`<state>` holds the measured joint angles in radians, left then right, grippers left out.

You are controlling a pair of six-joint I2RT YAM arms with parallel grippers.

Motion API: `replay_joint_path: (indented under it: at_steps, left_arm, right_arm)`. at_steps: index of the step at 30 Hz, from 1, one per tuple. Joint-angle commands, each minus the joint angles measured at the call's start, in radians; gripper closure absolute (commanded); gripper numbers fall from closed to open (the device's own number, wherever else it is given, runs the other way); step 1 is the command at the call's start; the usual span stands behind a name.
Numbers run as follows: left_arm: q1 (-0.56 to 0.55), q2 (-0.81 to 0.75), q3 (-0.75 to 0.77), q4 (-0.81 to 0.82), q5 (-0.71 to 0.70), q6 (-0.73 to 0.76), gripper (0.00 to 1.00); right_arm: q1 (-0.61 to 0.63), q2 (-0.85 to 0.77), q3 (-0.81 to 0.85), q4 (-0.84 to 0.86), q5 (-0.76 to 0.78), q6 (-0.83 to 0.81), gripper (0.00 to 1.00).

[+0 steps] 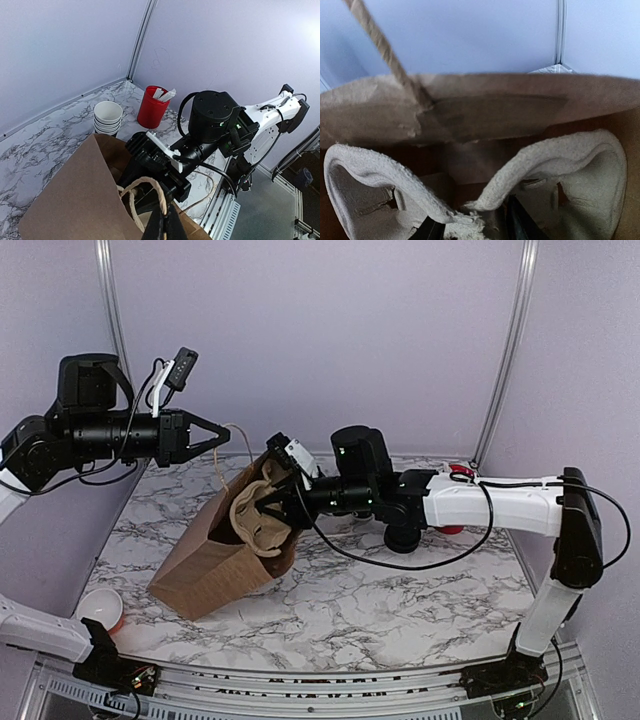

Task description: Pack the takeout coffee

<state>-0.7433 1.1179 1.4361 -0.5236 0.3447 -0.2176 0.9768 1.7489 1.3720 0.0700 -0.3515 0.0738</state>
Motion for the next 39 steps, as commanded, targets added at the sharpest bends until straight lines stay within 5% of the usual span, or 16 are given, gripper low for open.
replay_joint_path:
  at_steps: [1, 15, 39]
  left_arm:
    - [-0.004, 0.007, 0.003, 0.074, 0.004, -0.025, 1.0]
    - [-0.003, -0.009, -0.09, 0.223, -0.05, -0.122, 1.0]
    - [0.001, -0.039, -0.137, 0.233, -0.228, -0.151, 1.0]
  right_arm:
    - [0.037, -0.009, 0.056, -0.115, 0.127, -0.089, 0.63]
    - [0.083, 0.048, 0.197, -0.273, 0.285, -0.084, 0.49]
    - [0.099, 0.152, 0.506, -0.59, 0.345, -0.127, 0.37]
